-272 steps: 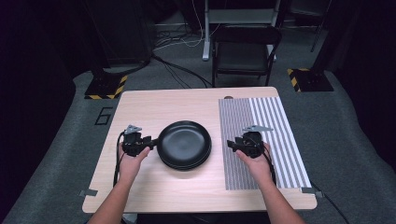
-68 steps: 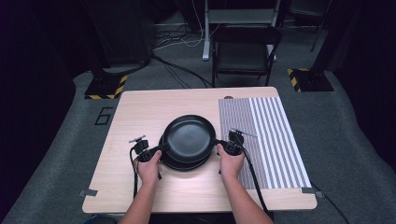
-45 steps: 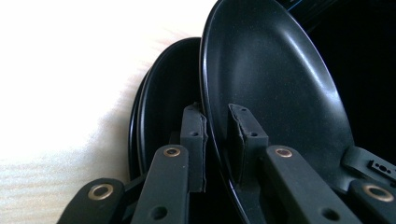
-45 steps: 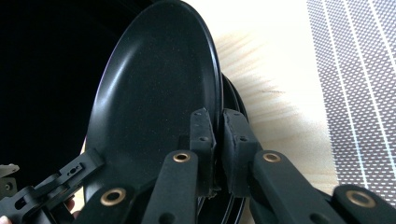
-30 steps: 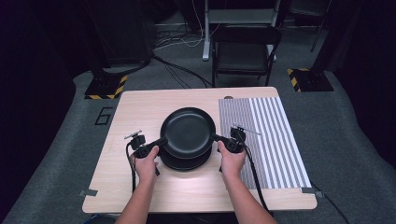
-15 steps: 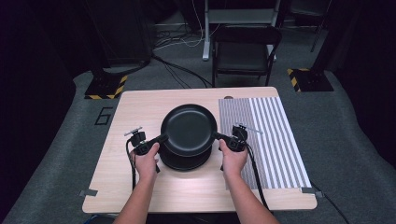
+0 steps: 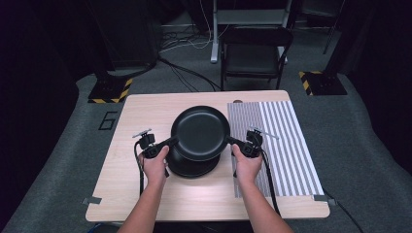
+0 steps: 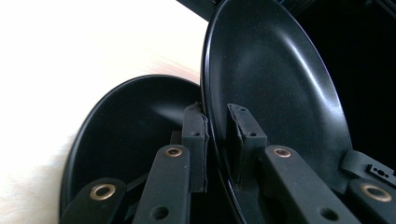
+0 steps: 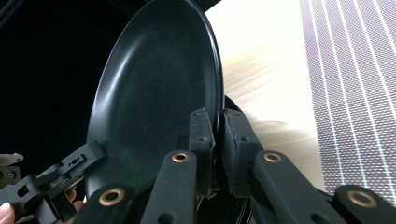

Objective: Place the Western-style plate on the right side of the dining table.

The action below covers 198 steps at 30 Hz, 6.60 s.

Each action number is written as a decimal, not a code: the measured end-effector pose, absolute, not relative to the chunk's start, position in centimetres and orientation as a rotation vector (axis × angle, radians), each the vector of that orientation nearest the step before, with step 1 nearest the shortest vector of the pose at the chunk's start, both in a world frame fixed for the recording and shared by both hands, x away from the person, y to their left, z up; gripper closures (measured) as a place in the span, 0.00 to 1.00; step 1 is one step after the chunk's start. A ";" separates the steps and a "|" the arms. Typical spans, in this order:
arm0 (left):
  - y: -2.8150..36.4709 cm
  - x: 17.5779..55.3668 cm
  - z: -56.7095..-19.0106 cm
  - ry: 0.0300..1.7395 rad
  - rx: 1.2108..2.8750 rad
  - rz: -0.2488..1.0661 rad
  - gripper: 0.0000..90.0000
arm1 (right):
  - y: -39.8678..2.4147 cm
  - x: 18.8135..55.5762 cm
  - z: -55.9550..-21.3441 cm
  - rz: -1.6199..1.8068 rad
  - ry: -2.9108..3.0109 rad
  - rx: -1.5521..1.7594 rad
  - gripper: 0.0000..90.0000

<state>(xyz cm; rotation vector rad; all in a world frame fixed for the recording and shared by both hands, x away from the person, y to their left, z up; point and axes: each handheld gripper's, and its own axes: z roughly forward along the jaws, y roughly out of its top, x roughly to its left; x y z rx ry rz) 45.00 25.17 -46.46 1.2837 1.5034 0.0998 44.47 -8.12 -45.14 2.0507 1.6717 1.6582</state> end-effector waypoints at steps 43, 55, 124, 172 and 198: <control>19.2 47.2 -44.0 1.377 1.395 0.047 0.87 | -13.7 42.0 -43.4 1.654 1.494 2.086 0.92; 17.4 47.5 -44.0 1.347 1.420 0.016 0.88 | -15.2 40.9 -43.4 1.644 1.442 2.105 0.92; 7.6 48.5 -47.1 1.275 1.545 -0.132 0.87 | -23.3 36.3 -46.1 1.556 1.208 2.186 0.92; 4.1 52.6 -50.1 1.381 1.614 -0.161 0.87 | -26.4 40.2 -49.7 1.475 1.204 2.326 0.92; 2.4 53.0 -51.5 1.451 1.675 -0.143 0.86 | -27.3 40.8 -51.6 1.406 1.183 2.423 0.92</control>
